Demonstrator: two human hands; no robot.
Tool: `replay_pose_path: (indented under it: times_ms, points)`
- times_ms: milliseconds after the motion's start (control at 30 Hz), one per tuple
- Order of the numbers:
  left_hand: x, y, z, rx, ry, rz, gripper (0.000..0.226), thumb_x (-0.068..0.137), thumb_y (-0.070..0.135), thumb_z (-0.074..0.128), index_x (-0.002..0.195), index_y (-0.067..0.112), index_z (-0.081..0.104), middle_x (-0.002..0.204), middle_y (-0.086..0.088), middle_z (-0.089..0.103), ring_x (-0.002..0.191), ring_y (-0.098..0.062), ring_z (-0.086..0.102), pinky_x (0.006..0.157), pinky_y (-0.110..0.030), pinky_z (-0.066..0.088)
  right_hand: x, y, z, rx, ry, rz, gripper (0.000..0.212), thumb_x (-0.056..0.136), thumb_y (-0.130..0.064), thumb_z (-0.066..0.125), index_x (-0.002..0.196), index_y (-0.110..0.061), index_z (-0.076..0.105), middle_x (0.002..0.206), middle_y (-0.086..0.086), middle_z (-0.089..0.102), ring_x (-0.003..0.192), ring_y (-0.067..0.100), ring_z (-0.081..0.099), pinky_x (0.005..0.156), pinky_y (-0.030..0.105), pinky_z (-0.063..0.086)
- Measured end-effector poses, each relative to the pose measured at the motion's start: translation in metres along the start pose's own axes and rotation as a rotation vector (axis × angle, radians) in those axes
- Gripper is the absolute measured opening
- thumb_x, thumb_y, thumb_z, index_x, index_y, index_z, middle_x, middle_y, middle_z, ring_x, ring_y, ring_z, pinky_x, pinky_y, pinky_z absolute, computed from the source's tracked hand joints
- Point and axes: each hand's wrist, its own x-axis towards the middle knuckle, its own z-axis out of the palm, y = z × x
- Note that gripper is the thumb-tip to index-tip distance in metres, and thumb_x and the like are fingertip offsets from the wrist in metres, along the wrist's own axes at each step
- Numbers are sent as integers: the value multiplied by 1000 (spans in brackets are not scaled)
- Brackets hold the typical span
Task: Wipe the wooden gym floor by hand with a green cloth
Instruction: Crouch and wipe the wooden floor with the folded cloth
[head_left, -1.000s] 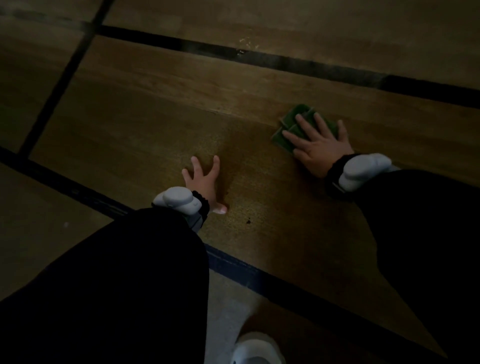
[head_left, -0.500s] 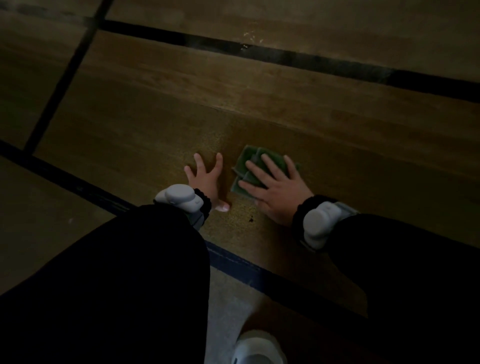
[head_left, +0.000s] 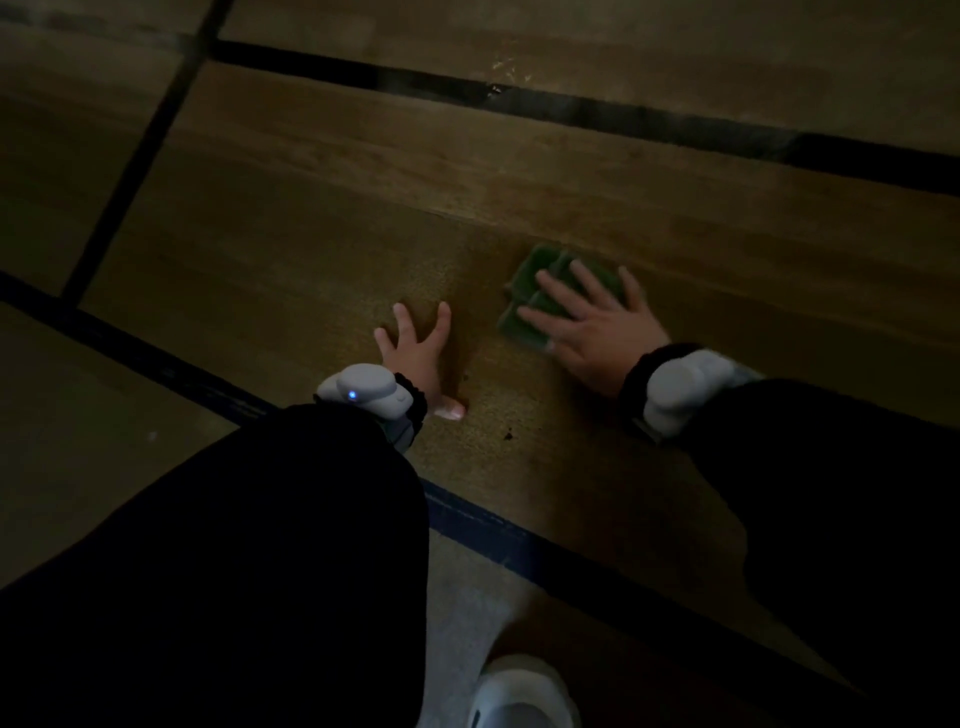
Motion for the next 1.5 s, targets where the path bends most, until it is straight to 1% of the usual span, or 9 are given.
replay_pose_path:
  times_ms: [167, 367, 500, 633, 800, 1067, 1133, 1267, 1500]
  points:
    - [-1, 3, 1, -13, 18, -5, 125, 69, 29, 82, 147, 42, -15, 154, -10, -29, 141, -46, -14, 114, -62, 15, 16, 59, -24, 123, 24, 228, 49, 101, -47, 19, 146, -51, -1, 157, -12, -20, 145, 22, -19, 114, 58, -9]
    - [-1, 2, 2, -23, 21, 2, 126, 68, 28, 83, 147, 42, -14, 154, -11, -29, 141, -46, -15, 113, -62, 16, 24, 44, -20, 92, 70, 284, 51, 101, -47, 20, 148, -47, 0, 158, -7, -20, 145, 28, -19, 113, 58, -10]
    - [-1, 5, 1, -2, 14, -6, 125, 70, 28, 82, 147, 41, -15, 154, -11, -29, 141, -47, -14, 113, -62, 16, 23, 27, -17, 9, 33, 149, 52, 101, -47, 19, 148, -46, -2, 158, -5, -20, 145, 29, -19, 113, 57, -11]
    - [-1, 5, -1, 20, 0, -26, 124, 71, 29, 81, 146, 41, -17, 154, -12, -28, 141, -47, -14, 114, -62, 14, 16, -24, -6, -60, 16, 0, 54, 100, -48, 22, 148, -46, -2, 159, -4, -18, 145, 30, -18, 113, 59, -11]
    - [-2, 9, 0, 39, 4, -38, 122, 74, 30, 80, 148, 36, -18, 155, -14, -26, 141, -48, -11, 115, -58, 14, -1, -75, 18, -38, 38, -201, 52, 100, -46, 27, 149, -45, 8, 160, -6, -13, 145, 28, -18, 114, 56, -13]
    - [-1, 6, -1, 38, -12, -16, 123, 73, 34, 79, 147, 36, -18, 154, -15, -27, 141, -49, -12, 116, -58, 11, 2, -62, 21, 22, 86, -227, 47, 102, -40, 27, 145, -52, 16, 159, -15, -8, 147, 19, -14, 116, 52, -10]
    - [0, 3, 0, 17, -11, -1, 123, 73, 33, 80, 147, 38, -17, 154, -13, -28, 141, -48, -13, 116, -59, 11, 4, -54, 17, -2, 77, -178, 48, 101, -42, 27, 145, -52, 12, 159, -15, -10, 147, 19, -14, 116, 54, -11]
    - [1, -1, 1, -21, -1, 8, 125, 69, 31, 83, 146, 43, -15, 154, -10, -30, 141, -46, -15, 114, -61, 14, 13, -12, 1, 10, 49, 24, 49, 100, -48, 19, 145, -53, 1, 158, -13, -15, 146, 22, -17, 111, 55, -15]
    - [1, -2, 1, -16, 9, -1, 127, 68, 30, 83, 146, 44, -16, 154, -9, -31, 142, -45, -15, 114, -61, 15, 1, 86, -18, 161, 85, 387, 50, 101, -48, 21, 147, -51, 1, 158, -11, -16, 146, 21, -17, 115, 55, -10]
